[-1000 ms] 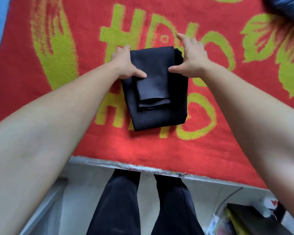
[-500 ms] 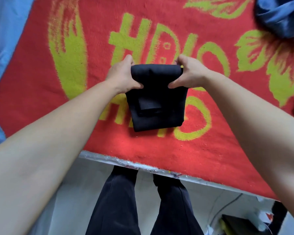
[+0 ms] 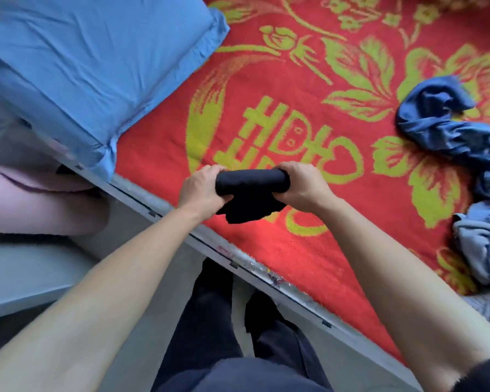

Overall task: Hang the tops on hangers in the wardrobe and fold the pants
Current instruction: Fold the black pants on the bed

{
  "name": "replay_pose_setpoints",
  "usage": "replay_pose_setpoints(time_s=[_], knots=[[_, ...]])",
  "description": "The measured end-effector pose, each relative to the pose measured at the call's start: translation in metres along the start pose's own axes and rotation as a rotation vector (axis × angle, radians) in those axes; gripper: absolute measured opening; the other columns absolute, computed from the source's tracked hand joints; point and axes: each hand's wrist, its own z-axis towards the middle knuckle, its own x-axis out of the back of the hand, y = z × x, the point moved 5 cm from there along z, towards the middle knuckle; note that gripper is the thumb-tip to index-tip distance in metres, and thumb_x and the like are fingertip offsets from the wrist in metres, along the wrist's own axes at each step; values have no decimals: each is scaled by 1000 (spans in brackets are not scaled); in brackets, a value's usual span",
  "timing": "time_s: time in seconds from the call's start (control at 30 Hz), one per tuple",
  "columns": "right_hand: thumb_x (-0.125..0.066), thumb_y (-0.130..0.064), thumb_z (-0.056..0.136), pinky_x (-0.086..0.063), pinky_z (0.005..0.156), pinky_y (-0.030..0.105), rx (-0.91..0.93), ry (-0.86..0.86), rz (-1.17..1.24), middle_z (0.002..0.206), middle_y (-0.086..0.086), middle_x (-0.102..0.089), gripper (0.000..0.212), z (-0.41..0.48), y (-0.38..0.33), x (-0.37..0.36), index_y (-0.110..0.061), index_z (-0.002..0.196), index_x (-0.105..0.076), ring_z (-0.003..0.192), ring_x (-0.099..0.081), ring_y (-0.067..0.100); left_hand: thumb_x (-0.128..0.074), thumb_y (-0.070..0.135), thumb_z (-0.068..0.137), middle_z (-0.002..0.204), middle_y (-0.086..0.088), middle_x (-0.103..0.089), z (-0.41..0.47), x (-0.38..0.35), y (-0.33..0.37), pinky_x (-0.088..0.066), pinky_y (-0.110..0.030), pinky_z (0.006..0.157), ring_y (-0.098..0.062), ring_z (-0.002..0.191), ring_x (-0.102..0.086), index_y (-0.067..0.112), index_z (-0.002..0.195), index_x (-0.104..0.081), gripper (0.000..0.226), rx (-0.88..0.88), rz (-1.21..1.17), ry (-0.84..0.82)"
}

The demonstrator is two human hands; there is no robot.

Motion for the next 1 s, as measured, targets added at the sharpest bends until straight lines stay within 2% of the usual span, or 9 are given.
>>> replay_pose_setpoints(time_s=[0.13, 0.3, 0.53, 0.7, 0.8, 1.0], knots=[[-71, -25, 70, -54, 76, 39, 174, 29, -26, 100, -4, -69, 41, -46, -55, 0, -27, 110, -65, 92, -65, 25, -75, 28, 74, 101, -4, -65, -80, 45, -11, -51, -39, 74, -33, 94, -63, 26, 109, -69, 35, 27, 19, 139], [-70, -29, 70, -53, 78, 36, 331, 22, -39, 101, -6, -70, 41, -95, -142, -21, -29, 111, -65, 93, -65, 22, -73, 25, 75, 105, -2, -65, -177, 100, -47, -47, -37, 77, -29, 99, -62, 25, 109, -68, 34, 98, 94, 238], [-71, -31, 67, -53, 80, 36, 553, 14, -107, 101, -7, -69, 43, -179, -293, -62, -29, 110, -66, 94, -65, 22, -71, 26, 76, 103, 0, -65, -343, 170, -125, -47, -34, 73, -28, 96, -61, 23, 101, -70, 25, 212, 41, 467], [-75, -39, 67, -54, 80, 34, 767, 13, -227, 103, -5, -72, 46, -282, -425, -146, -30, 111, -66, 97, -67, 25, -72, 26, 75, 101, 0, -65, -523, 198, -217, -49, -36, 72, -29, 93, -62, 24, 101, -69, 26, 278, 53, 588], [-73, -43, 71, -53, 79, 35, 926, -31, -302, 106, -5, -71, 43, -358, -503, -213, -31, 111, -63, 99, -67, 25, -73, 23, 72, 99, 2, -65, -646, 206, -276, -50, -37, 73, -27, 95, -62, 24, 98, -70, 27, 385, 62, 693], [-70, -42, 76, -53, 87, 35, 1166, -78, -378, 120, -9, -67, 52, -467, -631, -301, -33, 126, -59, 107, -66, 21, -78, 18, 68, 98, 4, -65, -818, 214, -352, -47, -32, 72, -24, 91, -63, 23, 97, -70, 31, 587, 80, 845]])
